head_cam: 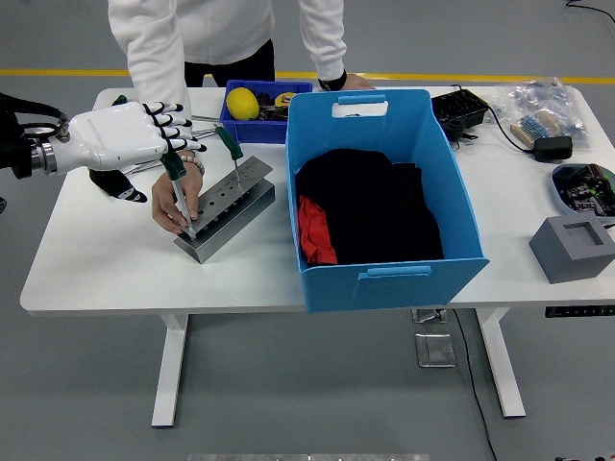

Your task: Lift tool from toolbox,place it in box,lift tool from toolbox,place it in box

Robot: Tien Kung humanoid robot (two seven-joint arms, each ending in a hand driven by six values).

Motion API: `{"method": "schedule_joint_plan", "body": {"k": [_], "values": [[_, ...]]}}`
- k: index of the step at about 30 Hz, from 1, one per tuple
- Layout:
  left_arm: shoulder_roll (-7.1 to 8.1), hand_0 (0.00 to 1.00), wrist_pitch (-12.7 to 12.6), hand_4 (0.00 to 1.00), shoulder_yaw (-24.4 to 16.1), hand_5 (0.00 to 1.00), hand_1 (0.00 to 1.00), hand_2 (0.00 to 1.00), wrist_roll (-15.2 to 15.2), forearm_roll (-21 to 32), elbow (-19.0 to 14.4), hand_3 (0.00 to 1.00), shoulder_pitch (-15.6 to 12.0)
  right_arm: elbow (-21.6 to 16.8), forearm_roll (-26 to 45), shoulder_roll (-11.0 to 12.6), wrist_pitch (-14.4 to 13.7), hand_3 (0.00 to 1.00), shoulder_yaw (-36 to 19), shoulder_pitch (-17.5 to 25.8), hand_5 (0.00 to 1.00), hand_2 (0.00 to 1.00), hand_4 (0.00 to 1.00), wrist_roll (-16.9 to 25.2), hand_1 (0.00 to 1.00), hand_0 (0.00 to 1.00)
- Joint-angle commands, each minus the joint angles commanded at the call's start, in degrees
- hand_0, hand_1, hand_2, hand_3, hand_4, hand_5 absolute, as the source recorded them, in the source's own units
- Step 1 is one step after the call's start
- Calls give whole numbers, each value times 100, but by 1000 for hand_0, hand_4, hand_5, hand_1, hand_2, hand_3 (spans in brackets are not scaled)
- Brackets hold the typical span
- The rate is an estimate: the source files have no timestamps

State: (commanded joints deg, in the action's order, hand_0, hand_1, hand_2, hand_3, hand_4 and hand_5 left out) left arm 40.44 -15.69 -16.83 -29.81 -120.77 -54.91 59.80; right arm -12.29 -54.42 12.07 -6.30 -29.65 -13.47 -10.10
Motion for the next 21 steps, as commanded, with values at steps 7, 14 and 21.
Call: {"method": "schedule_joint_plan", "body": {"k": [7,14,21], "values": [[-104,902,131,998,327,86,794,749,32,283,209,844,280,-6,0,12,2,536,8,-12,598,673,786,-1,608,662],[-185,797,431,998,571,243,636,597,85,880,405,737,453,-9,-13,27,11,536,11,-35,597,673,785,-1,606,658],[-216,780,937,998,726,287,617,576,241,1439,352,711,544,-7,-18,38,10,536,6,-40,597,673,785,2,605,651]]}}
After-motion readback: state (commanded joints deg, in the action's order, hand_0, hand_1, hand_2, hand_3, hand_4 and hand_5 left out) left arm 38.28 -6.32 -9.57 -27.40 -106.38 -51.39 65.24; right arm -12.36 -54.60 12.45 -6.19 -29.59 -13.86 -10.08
